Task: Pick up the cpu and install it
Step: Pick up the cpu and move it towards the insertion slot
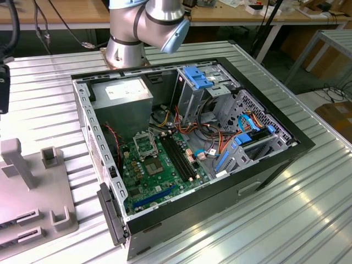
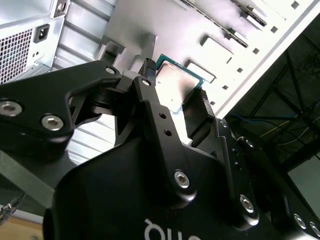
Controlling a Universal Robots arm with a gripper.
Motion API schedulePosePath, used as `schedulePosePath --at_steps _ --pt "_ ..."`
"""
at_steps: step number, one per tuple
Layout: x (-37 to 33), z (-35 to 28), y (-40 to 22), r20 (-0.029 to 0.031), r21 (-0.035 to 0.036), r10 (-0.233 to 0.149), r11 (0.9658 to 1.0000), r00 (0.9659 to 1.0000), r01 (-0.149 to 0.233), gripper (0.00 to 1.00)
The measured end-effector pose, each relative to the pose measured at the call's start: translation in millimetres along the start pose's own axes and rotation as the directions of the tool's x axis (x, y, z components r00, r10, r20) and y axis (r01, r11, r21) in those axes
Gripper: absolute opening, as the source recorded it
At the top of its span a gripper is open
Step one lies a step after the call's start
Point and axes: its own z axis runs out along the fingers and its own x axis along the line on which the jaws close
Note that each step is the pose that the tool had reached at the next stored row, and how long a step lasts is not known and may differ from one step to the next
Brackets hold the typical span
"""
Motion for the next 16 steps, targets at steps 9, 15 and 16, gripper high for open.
schedulePosePath --at_steps 9,15,16 --pt "-32.6 0.6 0.1 -0.0035 0.0001 0.005 1.0 1.0 -0.005 0.47" --pt "-41.2 0.8 0.2 -0.0043 0.0 0.007 1.0 1.0 -0.007 0.47" --pt "-41.2 0.7 0.2 -0.0043 0.0002 0.007 1.0 1.0 -0.007 0.47"
